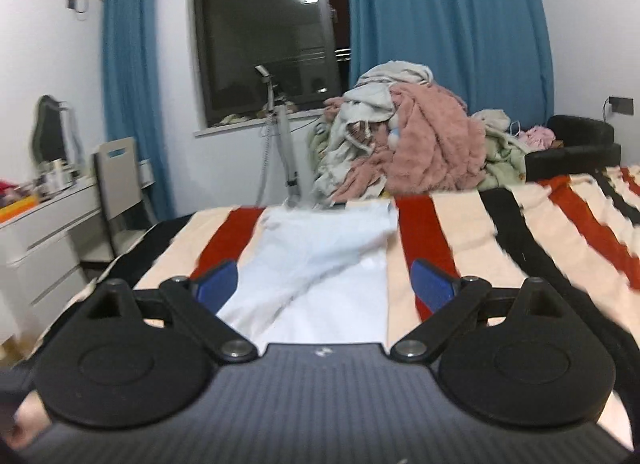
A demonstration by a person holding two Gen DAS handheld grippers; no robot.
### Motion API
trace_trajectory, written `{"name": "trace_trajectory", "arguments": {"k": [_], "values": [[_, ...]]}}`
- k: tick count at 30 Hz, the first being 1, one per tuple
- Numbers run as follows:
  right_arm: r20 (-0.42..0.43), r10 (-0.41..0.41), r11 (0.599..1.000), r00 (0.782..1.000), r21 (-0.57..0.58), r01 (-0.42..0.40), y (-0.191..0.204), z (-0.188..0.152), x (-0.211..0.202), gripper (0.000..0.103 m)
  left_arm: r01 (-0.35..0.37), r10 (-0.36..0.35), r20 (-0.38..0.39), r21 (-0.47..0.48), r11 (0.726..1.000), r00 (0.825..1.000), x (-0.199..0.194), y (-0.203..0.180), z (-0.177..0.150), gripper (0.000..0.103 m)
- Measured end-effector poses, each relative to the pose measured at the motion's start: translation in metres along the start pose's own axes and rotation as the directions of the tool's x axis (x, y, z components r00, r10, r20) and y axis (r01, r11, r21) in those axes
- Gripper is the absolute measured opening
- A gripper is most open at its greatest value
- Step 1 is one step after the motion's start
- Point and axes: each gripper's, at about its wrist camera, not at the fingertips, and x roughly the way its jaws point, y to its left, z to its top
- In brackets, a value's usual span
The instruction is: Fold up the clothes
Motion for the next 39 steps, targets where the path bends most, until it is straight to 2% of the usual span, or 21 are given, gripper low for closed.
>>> {"name": "trace_trajectory", "arguments": {"k": [2,4,6,8,11,13,15,16,17,19,23,24,28,31,34,36,39], "values": [[-0.012,0.001,1.0,1.0,0.015,-0.001,-0.005,-0.025,-0.035,0.095,0.0,0.0,0.003,0.007,1.0,1.0,-0.01,-0.003,-0.002,0.103],[-0.024,0.004,1.0,1.0,0.025,-0.004,-0.011,-0.047,-0.058,0.095,0.002,-0.002,-0.009,-0.025,1.0,1.0,-0.016,0.0,-0.005,0.103],[-0.043,-0.017,0.999,0.999,0.038,0.018,-0.016,-0.056,-0.067,0.095,-0.01,0.007,-0.033,-0.089,0.996,0.999,-0.02,0.011,-0.007,0.103],[-0.035,-0.025,0.998,0.999,0.064,0.027,-0.02,-0.054,-0.068,0.095,-0.052,0.045,-0.044,-0.173,0.984,0.998,-0.026,0.031,-0.007,0.103],[-0.03,-0.038,0.996,0.999,0.08,0.04,-0.022,-0.054,-0.069,0.095,-0.141,0.118,-0.094,-0.297,0.944,0.989,-0.033,0.064,-0.008,0.101],[-0.04,-0.036,0.995,0.999,0.093,0.039,-0.024,-0.057,-0.069,0.095,-0.228,0.186,-0.145,-0.37,0.9,0.972,-0.034,0.083,-0.012,0.098],[-0.041,-0.031,0.993,0.999,0.108,0.036,-0.028,-0.058,-0.071,0.095,-0.238,0.174,-0.181,-0.438,0.867,0.968,-0.032,0.097,-0.017,0.093],[-0.041,-0.033,0.992,0.999,0.119,0.038,-0.029,-0.059,-0.072,0.095,-0.221,0.151,-0.189,-0.446,0.867,0.97,-0.029,0.1,-0.017,0.086],[-0.04,-0.032,0.991,0.999,0.129,0.037,-0.031,-0.059,-0.073,0.095,-0.216,0.144,-0.193,-0.436,0.874,0.971,-0.026,0.098,-0.016,0.081],[-0.036,-0.028,0.989,0.999,0.143,0.033,-0.034,-0.059,-0.075,0.095,-0.233,0.159,-0.212,-0.396,0.888,0.964,-0.016,0.093,-0.015,0.079],[-0.037,-0.028,0.986,0.999,0.161,0.033,-0.038,-0.06,-0.076,0.095,-0.285,0.2,-0.255,-0.363,0.887,0.946,0.008,0.083,-0.02,0.061],[-0.037,-0.029,0.986,0.999,0.165,0.035,-0.038,-0.06,-0.076,0.095,-0.282,0.204,-0.244,-0.348,0.894,0.948,0.009,0.08,-0.021,0.058],[-0.026,-0.028,0.984,0.999,0.177,0.032,-0.042,-0.059,-0.08,0.095,-0.275,0.223,-0.211,-0.268,0.923,0.952,0.01,0.064,-0.023,0.009],[-0.012,-0.022,0.983,1.0,0.184,0.024,-0.044,-0.058,-0.085,0.095,-0.266,0.228,-0.192,-0.205,0.942,0.954,0.005,0.051,-0.024,0.007],[-0.01,-0.023,0.979,1.0,0.202,0.024,-0.049,-0.056,-0.088,0.095,-0.228,0.219,-0.088,-0.101,0.968,0.972,-0.022,0.027,-0.021,0.007],[-0.004,-0.043,0.977,0.999,0.208,0.042,-0.052,-0.054,-0.09,0.095,-0.189,0.189,0.013,0.017,0.982,0.982,-0.047,0.002,-0.022,0.007],[0.005,-0.077,0.968,0.997,0.239,0.074,-0.061,-0.05,-0.092,0.095,-0.099,0.085,0.093,0.164,0.981,0.992,-0.082,-0.04,-0.03,0.006]]}}
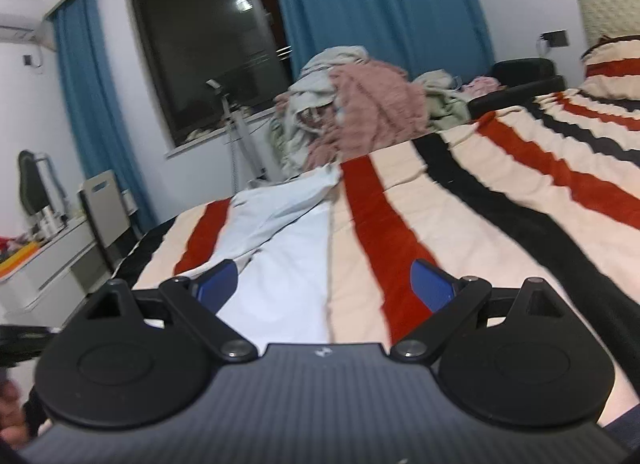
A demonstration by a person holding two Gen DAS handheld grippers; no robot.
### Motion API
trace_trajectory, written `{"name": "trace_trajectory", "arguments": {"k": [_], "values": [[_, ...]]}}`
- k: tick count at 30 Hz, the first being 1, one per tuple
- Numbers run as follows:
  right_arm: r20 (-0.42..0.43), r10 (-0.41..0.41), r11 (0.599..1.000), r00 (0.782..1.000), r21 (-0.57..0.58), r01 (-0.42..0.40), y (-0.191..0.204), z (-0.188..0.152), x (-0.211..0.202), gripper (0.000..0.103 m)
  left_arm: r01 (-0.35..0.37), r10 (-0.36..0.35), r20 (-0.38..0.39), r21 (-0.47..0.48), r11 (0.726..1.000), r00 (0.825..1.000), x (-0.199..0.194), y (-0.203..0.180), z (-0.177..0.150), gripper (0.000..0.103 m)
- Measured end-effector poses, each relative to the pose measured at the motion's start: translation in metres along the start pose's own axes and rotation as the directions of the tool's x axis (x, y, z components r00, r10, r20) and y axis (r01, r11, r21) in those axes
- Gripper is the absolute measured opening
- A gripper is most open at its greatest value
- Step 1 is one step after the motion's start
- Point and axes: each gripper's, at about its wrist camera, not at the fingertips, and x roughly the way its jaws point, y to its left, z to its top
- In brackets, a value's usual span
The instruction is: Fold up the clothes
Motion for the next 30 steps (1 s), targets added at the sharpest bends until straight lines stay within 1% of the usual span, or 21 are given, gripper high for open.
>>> {"name": "trace_trajectory", "arguments": {"k": [2,3,4,6,7,9,10,12,13,15,18,19,20,21,22,23,25,27,29,30], "values": [[0.006,-0.011,0.999,1.0,0.031,0.01,-0.008,0.005,0.0,0.095,0.073,-0.077,0.034,0.118,0.99,0.996,-0.024,-0.033,-0.006,0.006],[0.007,-0.013,0.999,1.0,0.047,0.012,-0.012,0.006,-0.001,0.095,0.106,-0.113,0.031,0.165,0.981,0.993,-0.031,-0.047,-0.01,0.006],[0.008,-0.015,0.998,1.0,0.062,0.014,-0.016,0.008,-0.001,0.095,0.134,-0.141,0.015,0.227,0.965,0.99,-0.037,-0.065,-0.016,0.006],[0.002,-0.03,0.996,1.0,0.089,0.03,-0.022,0.009,0.0,0.095,0.165,-0.163,-0.036,0.342,0.925,0.986,-0.039,-0.098,-0.033,0.006],[-0.003,-0.046,0.994,0.999,0.095,0.046,-0.024,0.008,0.002,0.095,0.183,-0.169,-0.072,0.371,0.91,0.983,-0.036,-0.11,-0.041,0.006],[-0.021,-0.073,0.992,0.997,0.102,0.074,-0.027,0.005,0.005,0.095,0.224,-0.18,-0.147,0.393,0.892,0.973,-0.026,-0.124,-0.056,0.006],[-0.035,-0.072,0.991,0.997,0.107,0.075,-0.029,0.004,0.008,0.095,0.244,-0.184,-0.184,0.401,0.883,0.966,-0.02,-0.131,-0.063,0.006],[-0.062,-0.053,0.991,0.997,0.121,0.061,-0.031,0.002,0.012,0.095,0.275,-0.18,-0.262,0.39,0.879,0.948,-0.002,-0.138,-0.075,0.007],[-0.074,-0.043,0.991,0.996,0.127,0.052,-0.031,0.0,0.013,0.095,0.281,-0.178,-0.286,0.379,0.882,0.942,0.003,-0.138,-0.076,0.007],[-0.1,-0.018,0.99,0.995,0.14,0.032,-0.031,-0.002,0.017,0.095,0.307,-0.197,-0.328,0.328,0.893,0.924,0.009,-0.127,-0.072,0.013],[-0.154,0.038,0.984,0.987,0.177,-0.01,-0.033,-0.006,0.024,0.095,0.337,-0.233,-0.382,0.232,0.913,0.894,0.014,-0.109,-0.063,0.038],[-0.175,0.061,0.98,0.983,0.195,-0.026,-0.033,-0.008,0.027,0.095,0.342,-0.249,-0.39,0.19,0.92,0.887,0.015,-0.1,-0.06,0.049],[-0.21,0.099,0.972,0.973,0.232,-0.049,-0.035,-0.011,0.032,0.095,0.344,-0.269,-0.387,0.137,0.929,0.882,0.018,-0.09,-0.053,0.054],[-0.249,0.147,0.957,0.957,0.281,-0.073,-0.039,-0.015,0.039,0.095,0.345,-0.289,-0.384,0.084,0.935,0.877,0.021,-0.08,-0.047,0.057],[-0.286,0.196,0.939,0.938,0.33,-0.095,-0.042,-0.018,0.045,0.095,0.341,-0.304,-0.379,0.032,0.94,0.874,0.023,-0.07,-0.04,0.064],[-0.319,0.24,0.918,0.917,0.381,-0.107,-0.046,-0.023,0.052,0.095,0.31,-0.292,-0.368,-0.01,0.951,0.883,0.029,-0.058,-0.035,0.071],[-0.378,0.288,0.882,0.88,0.464,-0.089,-0.051,-0.034,0.067,0.094,0.248,-0.264,-0.358,-0.091,0.964,0.896,0.043,-0.036,-0.027,0.075],[-0.428,0.3,0.863,0.853,0.503,-0.051,-0.054,-0.044,0.08,0.094,0.186,-0.237,-0.361,-0.17,0.968,0.902,0.06,-0.014,-0.022,0.075],[-0.481,0.286,0.854,0.829,0.52,0.006,-0.056,-0.052,0.093,0.085,0.142,-0.248,-0.396,-0.278,0.95,0.884,0.081,0.006,-0.024,0.075],[-0.505,0.277,0.851,0.817,0.524,0.036,-0.057,-0.057,0.098,0.075,0.119,-0.254,-0.413,-0.326,0.938,0.875,0.092,0.015,-0.025,0.075]]}}
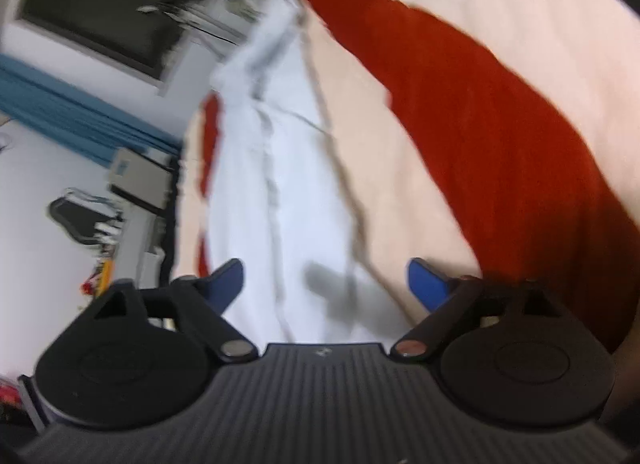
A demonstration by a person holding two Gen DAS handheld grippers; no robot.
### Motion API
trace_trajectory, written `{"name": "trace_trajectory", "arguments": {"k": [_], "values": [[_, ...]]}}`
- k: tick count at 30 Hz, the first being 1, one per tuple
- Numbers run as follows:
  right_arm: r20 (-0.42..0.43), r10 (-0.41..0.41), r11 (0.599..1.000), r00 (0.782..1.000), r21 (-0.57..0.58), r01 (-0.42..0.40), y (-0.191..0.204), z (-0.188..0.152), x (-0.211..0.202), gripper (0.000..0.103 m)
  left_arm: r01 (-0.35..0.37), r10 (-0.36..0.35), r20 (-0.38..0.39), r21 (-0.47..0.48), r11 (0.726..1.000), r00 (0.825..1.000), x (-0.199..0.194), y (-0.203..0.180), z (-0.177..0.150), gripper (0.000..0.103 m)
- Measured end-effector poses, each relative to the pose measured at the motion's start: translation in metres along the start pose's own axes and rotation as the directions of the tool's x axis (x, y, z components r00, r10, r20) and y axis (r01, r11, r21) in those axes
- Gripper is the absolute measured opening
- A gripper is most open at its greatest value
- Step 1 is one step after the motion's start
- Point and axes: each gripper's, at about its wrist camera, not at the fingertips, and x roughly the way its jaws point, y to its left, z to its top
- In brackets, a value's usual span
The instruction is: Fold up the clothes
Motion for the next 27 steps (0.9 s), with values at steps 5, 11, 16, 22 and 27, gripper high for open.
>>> {"name": "trace_trajectory", "arguments": {"k": [5,11,16,22,27], "values": [[-0.042,-0.002,1.0,0.999,-0.026,0.001,0.006,-0.01,0.011,0.075,0.0,-0.007,-0.075,-0.103,0.995,0.997,0.023,0.023,0.013,0.075],[-0.113,0.093,0.996,0.989,0.013,-0.093,0.004,-0.024,0.008,0.065,0.04,-0.051,-0.11,-0.103,0.994,0.993,0.024,0.027,0.01,0.03],[-0.147,0.068,0.997,0.987,0.051,-0.061,0.001,-0.03,0.013,0.027,0.085,-0.096,-0.054,-0.173,0.981,0.994,0.014,0.037,0.009,0.004],[-0.062,0.106,0.994,0.992,-0.008,-0.107,0.014,-0.031,-0.012,0.009,0.227,-0.22,0.057,-0.24,0.944,0.974,-0.015,0.042,0.01,0.003],[0.058,0.218,0.974,0.974,-0.073,-0.214,0.045,-0.008,-0.063,0.009,0.346,-0.312,0.172,-0.231,0.909,0.934,-0.073,0.024,0.017,0.002]]}}
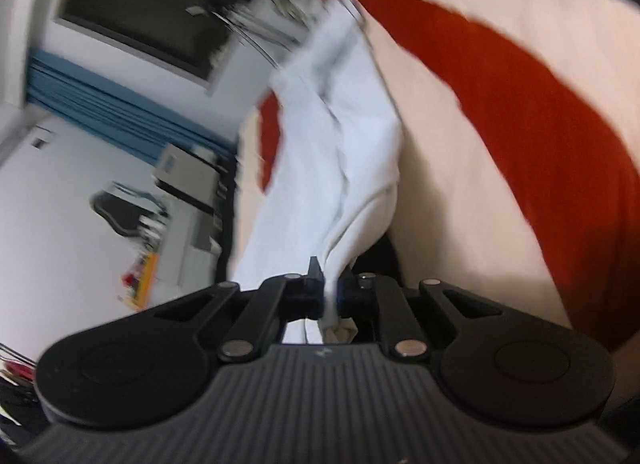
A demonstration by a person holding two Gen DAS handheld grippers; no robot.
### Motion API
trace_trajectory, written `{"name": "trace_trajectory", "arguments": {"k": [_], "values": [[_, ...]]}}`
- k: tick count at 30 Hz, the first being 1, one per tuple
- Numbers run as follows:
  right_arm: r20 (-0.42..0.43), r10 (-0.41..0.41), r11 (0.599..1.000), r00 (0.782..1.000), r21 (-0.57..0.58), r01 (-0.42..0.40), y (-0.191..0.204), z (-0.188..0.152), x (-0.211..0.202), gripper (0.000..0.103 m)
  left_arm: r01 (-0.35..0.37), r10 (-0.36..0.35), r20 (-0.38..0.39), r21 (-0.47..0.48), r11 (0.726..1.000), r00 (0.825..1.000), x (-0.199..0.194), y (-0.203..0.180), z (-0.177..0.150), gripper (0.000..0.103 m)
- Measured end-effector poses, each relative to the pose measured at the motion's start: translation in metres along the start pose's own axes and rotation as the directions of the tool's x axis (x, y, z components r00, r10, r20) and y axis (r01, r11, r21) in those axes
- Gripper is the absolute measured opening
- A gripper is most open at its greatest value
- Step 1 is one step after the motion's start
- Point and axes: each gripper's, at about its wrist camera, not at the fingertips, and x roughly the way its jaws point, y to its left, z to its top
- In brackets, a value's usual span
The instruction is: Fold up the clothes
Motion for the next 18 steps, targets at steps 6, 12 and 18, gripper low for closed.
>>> {"name": "trace_trajectory", "arguments": {"k": [6,12,18], "values": [[0.078,0.094,0.991,0.992,-0.107,-0.086,0.052,0.026,-0.06,0.008,0.1,-0.101,0.039,0.012,0.995,0.994,-0.05,-0.052,-0.008,0.002],[0.07,0.036,0.987,0.997,-0.158,-0.025,0.027,-0.007,-0.102,0.008,0.083,-0.083,-0.007,-0.02,0.996,0.997,-0.077,-0.035,-0.091,0.002],[0.055,-0.005,0.992,0.998,-0.128,0.012,0.015,-0.005,-0.088,0.009,0.066,-0.066,0.004,0.04,0.997,0.998,-0.057,-0.035,-0.098,0.002]]}}
